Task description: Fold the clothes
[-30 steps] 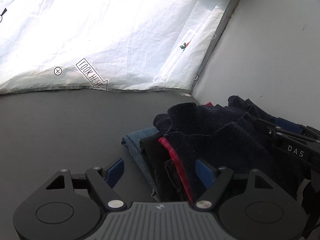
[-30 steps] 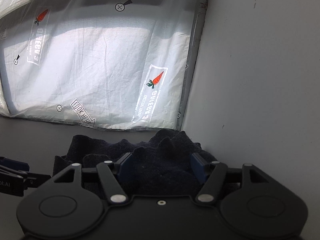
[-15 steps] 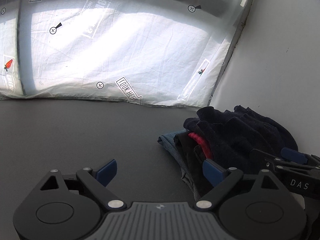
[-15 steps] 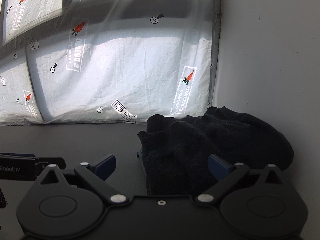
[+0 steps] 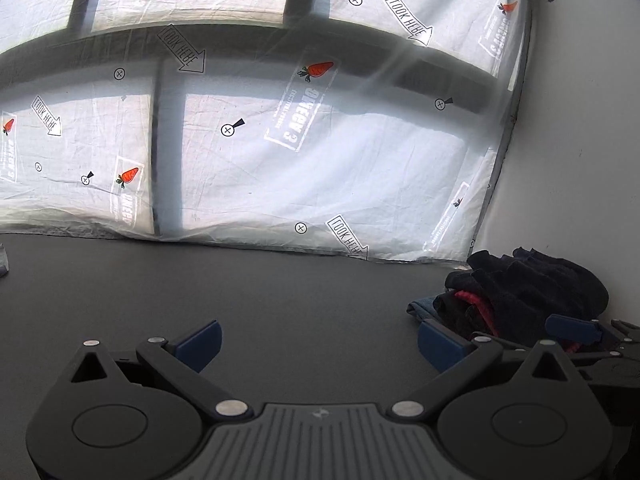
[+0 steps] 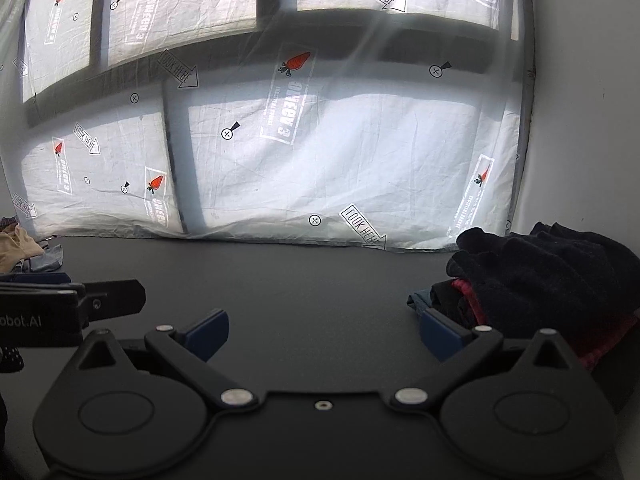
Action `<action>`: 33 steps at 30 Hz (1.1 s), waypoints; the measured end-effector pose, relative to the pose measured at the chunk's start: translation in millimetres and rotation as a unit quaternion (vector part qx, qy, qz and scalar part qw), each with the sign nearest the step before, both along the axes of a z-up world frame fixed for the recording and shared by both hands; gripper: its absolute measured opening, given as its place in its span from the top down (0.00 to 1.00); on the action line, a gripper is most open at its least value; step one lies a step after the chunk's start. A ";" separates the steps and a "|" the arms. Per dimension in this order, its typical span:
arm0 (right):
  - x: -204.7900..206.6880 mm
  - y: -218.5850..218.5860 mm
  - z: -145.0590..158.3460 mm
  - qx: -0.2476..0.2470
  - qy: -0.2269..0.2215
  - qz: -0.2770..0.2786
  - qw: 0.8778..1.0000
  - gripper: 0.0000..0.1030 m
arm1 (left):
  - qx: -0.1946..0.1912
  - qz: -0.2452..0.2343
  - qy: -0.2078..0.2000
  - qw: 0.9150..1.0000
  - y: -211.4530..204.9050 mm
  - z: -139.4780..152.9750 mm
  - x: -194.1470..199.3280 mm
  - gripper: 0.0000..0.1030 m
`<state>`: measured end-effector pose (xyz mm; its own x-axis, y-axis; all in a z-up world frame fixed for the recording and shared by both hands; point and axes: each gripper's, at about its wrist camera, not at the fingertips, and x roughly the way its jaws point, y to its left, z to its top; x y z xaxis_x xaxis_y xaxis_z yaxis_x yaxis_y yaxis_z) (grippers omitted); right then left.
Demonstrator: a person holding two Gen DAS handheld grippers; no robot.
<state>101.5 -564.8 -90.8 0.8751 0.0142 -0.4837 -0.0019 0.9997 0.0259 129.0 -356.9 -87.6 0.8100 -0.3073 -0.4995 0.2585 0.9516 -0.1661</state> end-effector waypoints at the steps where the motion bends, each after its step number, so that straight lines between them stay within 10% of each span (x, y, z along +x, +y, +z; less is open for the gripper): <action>1: -4.7 14.1 -0.4 0.003 -0.002 -0.002 1.000 0.00 | 0.000 0.001 0.004 1.000 13.8 0.4 -3.1 0.00; 21: -100.5 263.3 -14.8 0.012 -0.002 -0.038 0.999 0.00 | 0.020 0.028 -0.031 0.999 260.5 3.5 -88.3 0.00; 33: -154.0 335.7 -20.1 -0.005 0.025 -0.021 0.999 0.00 | 0.105 0.030 0.022 0.994 311.8 -16.8 -125.7 0.00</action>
